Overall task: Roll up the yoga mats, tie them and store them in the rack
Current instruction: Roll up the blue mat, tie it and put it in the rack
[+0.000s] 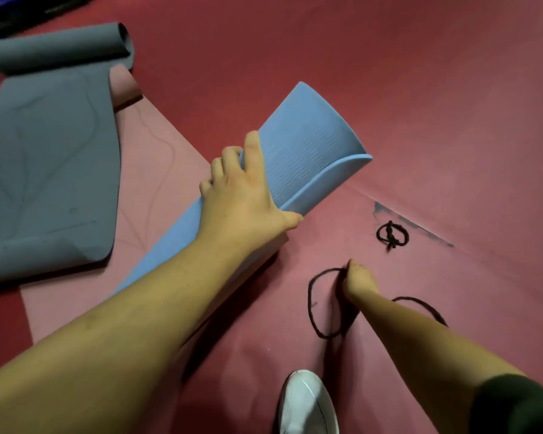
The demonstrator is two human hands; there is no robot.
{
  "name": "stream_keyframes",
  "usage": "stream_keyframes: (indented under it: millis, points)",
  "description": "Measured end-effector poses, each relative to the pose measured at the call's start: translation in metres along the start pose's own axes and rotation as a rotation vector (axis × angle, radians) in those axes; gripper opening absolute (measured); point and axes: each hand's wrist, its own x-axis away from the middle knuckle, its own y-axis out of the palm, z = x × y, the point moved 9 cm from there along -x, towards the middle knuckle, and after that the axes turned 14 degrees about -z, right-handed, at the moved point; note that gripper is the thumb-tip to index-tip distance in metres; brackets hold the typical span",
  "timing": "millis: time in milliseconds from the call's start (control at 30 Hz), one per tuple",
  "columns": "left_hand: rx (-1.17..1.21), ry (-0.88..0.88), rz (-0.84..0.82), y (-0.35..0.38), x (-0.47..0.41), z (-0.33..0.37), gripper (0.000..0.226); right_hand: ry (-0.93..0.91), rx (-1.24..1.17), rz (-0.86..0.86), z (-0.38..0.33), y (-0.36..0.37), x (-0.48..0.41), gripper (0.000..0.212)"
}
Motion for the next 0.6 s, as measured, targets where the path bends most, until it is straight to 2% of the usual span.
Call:
stream_keyframes:
  millis: [100, 167, 233, 367, 467, 600]
  points:
    - [0.033, -0.009, 0.000, -0.009, 0.002, -0.004, 0.129, 0.014, -0.036, -0.033, -0.003, -0.006, 0.007, 0.027]
    - [0.068, -0.011, 0.004, -0.019, 0.008, -0.009, 0.129, -0.056, -0.103, -0.042, -0.022, -0.018, 0.015, 0.021]
    - [0.105, -0.017, 0.015, -0.032, 0.018, -0.019, 0.128, -0.204, -0.163, -0.050, -0.057, -0.036, 0.029, 0.012]
    - [0.181, -0.045, 0.072, -0.065, 0.046, -0.044, 0.129, -0.549, -0.214, -0.160, -0.148, -0.084, 0.105, 0.018]
    - [0.248, -0.081, 0.112, -0.088, 0.075, -0.064, 0.129, -0.799, -0.139, -0.298, -0.214, -0.114, 0.189, 0.008]
    - [0.365, -0.092, 0.170, -0.121, 0.118, -0.100, 0.128, -1.023, -0.015, -0.342, -0.276, -0.147, 0.295, 0.009]
